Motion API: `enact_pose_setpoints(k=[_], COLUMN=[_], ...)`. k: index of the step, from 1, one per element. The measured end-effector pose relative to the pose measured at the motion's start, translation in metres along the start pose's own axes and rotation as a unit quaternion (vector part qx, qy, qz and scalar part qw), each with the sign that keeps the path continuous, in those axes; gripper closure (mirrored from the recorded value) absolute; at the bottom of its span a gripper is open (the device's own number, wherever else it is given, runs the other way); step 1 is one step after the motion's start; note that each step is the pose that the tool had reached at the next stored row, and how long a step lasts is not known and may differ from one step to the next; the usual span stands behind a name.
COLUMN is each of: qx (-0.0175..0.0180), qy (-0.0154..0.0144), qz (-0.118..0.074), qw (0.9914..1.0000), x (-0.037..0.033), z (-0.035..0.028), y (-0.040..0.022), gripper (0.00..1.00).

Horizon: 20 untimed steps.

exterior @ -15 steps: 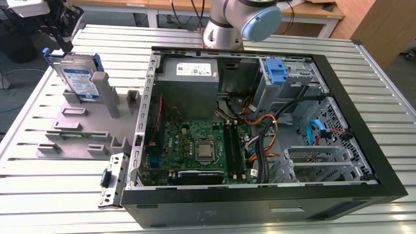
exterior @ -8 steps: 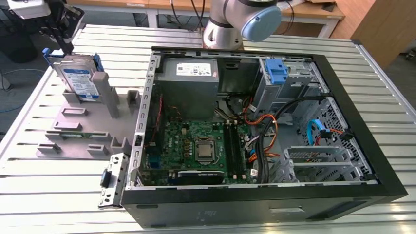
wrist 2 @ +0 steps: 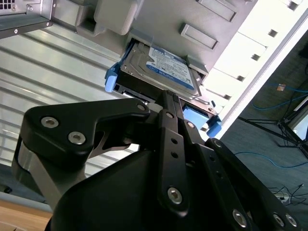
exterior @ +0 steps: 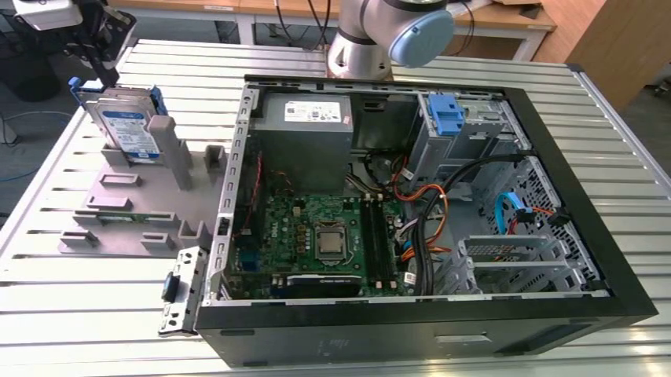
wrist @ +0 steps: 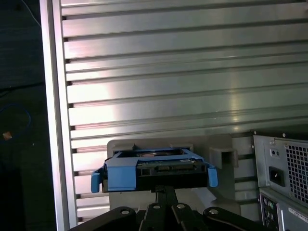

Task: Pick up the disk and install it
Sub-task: 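Pick up the disk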

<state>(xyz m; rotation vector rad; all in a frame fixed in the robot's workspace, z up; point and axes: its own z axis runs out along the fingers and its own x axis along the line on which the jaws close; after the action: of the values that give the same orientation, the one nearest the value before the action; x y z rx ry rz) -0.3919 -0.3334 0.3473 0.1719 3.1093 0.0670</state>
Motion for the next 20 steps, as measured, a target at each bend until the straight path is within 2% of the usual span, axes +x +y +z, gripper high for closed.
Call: enact_pose_setpoints(k=[5,9,17,20], qx=[-0.0007,-0.0015,-0.0016,-0.0019], qy=[0.0012,0.0026,0.0029,0.0034], qz=[-0.028,-0.06,-0.065,-0.077], qw=[0.9996,0.99818,0.99785,0.99701], x=[0.0,0.0,0.0,0.0], z=[0.0001,0.0001,0.0001,0.0002], y=[0.0,0.0,0.0,0.0], gripper=[0.89,0.89,0.89,0.89])
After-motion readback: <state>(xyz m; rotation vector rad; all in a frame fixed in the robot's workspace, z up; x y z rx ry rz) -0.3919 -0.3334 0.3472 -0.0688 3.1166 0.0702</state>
